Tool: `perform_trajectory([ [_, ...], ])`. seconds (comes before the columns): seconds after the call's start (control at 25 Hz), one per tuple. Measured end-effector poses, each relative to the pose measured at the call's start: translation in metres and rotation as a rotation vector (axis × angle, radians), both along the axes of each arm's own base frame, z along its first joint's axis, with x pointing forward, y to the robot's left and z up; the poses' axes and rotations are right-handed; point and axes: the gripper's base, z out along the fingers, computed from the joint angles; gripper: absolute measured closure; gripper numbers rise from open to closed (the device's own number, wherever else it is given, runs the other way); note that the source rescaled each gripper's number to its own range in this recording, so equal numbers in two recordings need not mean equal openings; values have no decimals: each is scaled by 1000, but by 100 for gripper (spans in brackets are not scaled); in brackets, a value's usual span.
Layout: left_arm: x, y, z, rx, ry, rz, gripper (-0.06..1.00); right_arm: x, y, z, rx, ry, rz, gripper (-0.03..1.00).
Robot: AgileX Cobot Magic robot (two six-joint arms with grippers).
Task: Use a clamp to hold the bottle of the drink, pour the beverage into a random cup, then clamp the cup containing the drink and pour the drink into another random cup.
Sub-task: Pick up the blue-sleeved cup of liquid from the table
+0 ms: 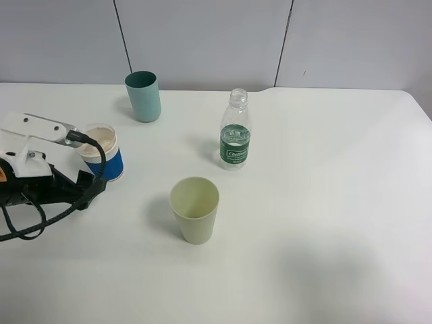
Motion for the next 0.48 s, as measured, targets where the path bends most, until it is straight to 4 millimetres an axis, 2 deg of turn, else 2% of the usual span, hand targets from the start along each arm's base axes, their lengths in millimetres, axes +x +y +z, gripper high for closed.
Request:
perform_trajectory([
  [0.16,-3,1,-15,-19,-73,4,-6,0,0,0,0,0,0,20],
  [0.48,8,-9,-40,-74,-184,-67,-6,0,0,0,0,0,0,20],
])
